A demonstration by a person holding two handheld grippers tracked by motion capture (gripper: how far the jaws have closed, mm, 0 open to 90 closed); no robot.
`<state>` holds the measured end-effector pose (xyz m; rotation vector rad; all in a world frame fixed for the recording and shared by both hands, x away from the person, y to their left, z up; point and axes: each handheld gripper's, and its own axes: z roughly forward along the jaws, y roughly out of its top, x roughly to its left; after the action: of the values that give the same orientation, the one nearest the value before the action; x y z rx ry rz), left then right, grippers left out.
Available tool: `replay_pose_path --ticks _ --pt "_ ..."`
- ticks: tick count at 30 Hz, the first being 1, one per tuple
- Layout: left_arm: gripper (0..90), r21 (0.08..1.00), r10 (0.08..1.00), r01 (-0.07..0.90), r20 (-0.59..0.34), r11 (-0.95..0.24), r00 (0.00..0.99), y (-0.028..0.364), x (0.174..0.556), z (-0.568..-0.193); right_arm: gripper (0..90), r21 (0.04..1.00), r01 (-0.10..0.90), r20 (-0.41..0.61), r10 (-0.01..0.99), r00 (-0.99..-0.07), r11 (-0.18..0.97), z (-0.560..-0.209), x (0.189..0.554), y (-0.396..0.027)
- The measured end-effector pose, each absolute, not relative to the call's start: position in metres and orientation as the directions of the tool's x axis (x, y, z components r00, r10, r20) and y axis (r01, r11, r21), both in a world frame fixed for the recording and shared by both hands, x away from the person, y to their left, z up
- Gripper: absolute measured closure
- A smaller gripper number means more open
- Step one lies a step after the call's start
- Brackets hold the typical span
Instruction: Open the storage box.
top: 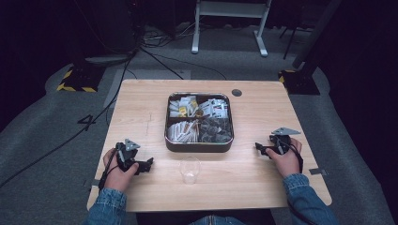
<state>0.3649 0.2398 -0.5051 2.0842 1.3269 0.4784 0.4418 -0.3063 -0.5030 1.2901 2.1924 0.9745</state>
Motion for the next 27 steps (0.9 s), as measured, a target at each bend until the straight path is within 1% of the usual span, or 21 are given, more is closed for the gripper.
replay_pose_path --ticks 3,4,7,20,21,22,27 --pt "1.7 0.667 0.891 0.673 -0.029 -0.32 0.452 0.242 0.364 -0.505 20.8 0.743 0.585 -0.002 0.874 -0.485 0.326 -0.503 0.442 -0.306" --pt "1.9 0.668 0.876 0.662 -0.031 -0.34 0.482 0.246 0.364 -0.505 20.8 0.743 0.584 -0.002 0.874 -0.487 0.327 -0.503 0.442 -0.306" --pt "1.8 0.668 0.866 0.655 -0.029 -0.354 0.499 0.248 0.364 -0.505 20.8 0.744 0.581 -0.002 0.87 -0.493 0.331 -0.503 0.441 -0.306" --pt "1.6 0.667 0.876 0.661 -0.025 -0.344 0.482 0.249 0.367 -0.505 21.0 0.742 0.572 -0.002 0.855 -0.519 0.349 -0.503 0.438 -0.305" --pt "1.6 0.667 0.876 0.661 -0.026 -0.344 0.482 0.249 0.367 -0.505 22.8 0.742 0.573 0.002 0.853 -0.521 0.348 -0.503 0.437 -0.304" --pt "1.5 0.667 0.876 0.661 -0.026 -0.344 0.482 0.249 0.367 -0.505 28.9 0.737 0.585 0.027 0.849 -0.528 0.34 -0.499 0.436 -0.303" --pt "1.1 0.667 0.874 0.661 -0.028 -0.345 0.485 0.249 0.367 -0.505 29.6 0.772 0.555 0.043 0.845 -0.533 0.31 -0.487 0.433 -0.3"
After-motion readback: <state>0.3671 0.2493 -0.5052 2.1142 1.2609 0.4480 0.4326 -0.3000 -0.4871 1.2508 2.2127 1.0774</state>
